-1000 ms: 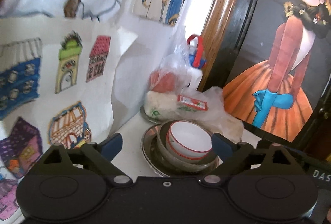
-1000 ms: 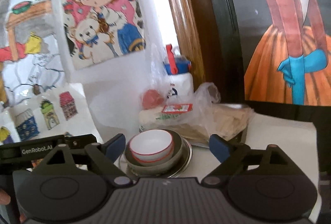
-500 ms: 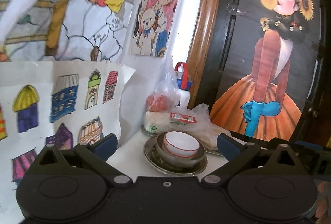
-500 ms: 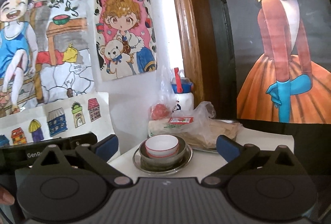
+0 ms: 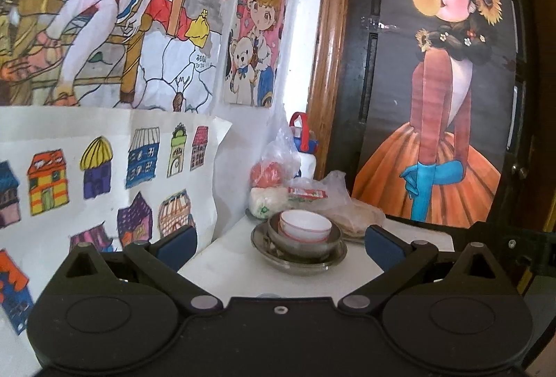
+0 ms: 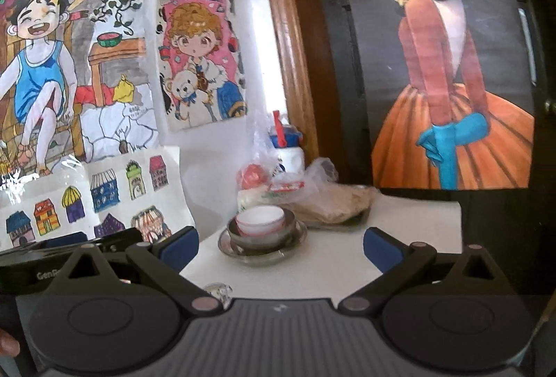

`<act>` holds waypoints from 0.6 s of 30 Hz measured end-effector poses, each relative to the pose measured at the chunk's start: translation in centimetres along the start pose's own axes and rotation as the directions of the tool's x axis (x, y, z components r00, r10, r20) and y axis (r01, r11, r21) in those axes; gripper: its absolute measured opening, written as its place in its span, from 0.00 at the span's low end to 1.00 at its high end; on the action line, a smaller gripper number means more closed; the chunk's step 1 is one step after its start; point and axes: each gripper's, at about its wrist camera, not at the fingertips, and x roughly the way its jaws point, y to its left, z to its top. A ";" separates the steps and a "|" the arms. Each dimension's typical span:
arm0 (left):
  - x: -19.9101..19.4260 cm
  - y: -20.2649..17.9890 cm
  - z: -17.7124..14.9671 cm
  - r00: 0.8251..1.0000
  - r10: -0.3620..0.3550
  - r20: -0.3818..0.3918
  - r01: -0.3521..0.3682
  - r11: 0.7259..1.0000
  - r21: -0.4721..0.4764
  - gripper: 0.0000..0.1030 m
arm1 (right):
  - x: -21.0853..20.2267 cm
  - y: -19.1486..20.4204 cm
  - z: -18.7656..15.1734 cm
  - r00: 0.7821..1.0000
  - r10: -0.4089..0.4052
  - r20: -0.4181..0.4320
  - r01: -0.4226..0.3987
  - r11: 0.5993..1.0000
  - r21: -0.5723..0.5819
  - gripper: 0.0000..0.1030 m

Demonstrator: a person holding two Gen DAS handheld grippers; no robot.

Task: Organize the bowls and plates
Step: 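Pull both grippers back from the stacked dishes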

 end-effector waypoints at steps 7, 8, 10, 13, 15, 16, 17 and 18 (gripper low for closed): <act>-2.1 0.0 -2.4 0.999 0.001 -0.035 -0.001 1.000 0.003 0.99 | -1.9 0.0 -2.8 0.998 -0.036 -0.046 0.038 0.999 0.033 1.00; -2.3 0.1 -2.7 0.999 0.002 -0.038 -0.002 1.000 0.002 0.99 | -2.1 0.1 -3.0 0.998 -0.039 -0.049 0.041 0.999 0.033 1.00; -2.8 0.2 -3.2 0.999 0.011 -0.037 -0.011 1.000 -0.001 0.99 | -2.7 0.4 -3.6 0.998 -0.048 -0.047 0.050 0.998 0.033 1.00; -3.5 0.3 -3.8 0.999 0.034 -0.028 -0.034 0.999 0.001 0.99 | -3.3 0.7 -4.2 0.997 -0.050 -0.059 0.053 0.998 0.039 1.00; -3.8 0.5 -4.1 0.999 0.044 -0.030 -0.044 0.999 0.002 0.99 | -3.6 0.9 -4.7 0.996 -0.046 -0.070 0.050 0.997 0.051 1.00; -3.9 0.5 -4.3 0.998 0.047 -0.030 -0.047 0.999 0.002 0.99 | -3.7 0.9 -4.9 0.996 -0.046 -0.075 0.051 0.997 0.059 1.00; -4.1 0.6 -4.4 0.998 0.051 -0.031 -0.051 0.999 0.002 0.99 | -3.8 1.0 -5.1 0.996 -0.049 -0.081 0.054 0.996 0.064 1.00; -4.2 0.6 -4.6 0.998 0.055 -0.033 -0.055 0.998 0.003 0.99 | -3.9 1.0 -5.3 0.995 -0.051 -0.087 0.057 0.996 0.069 1.00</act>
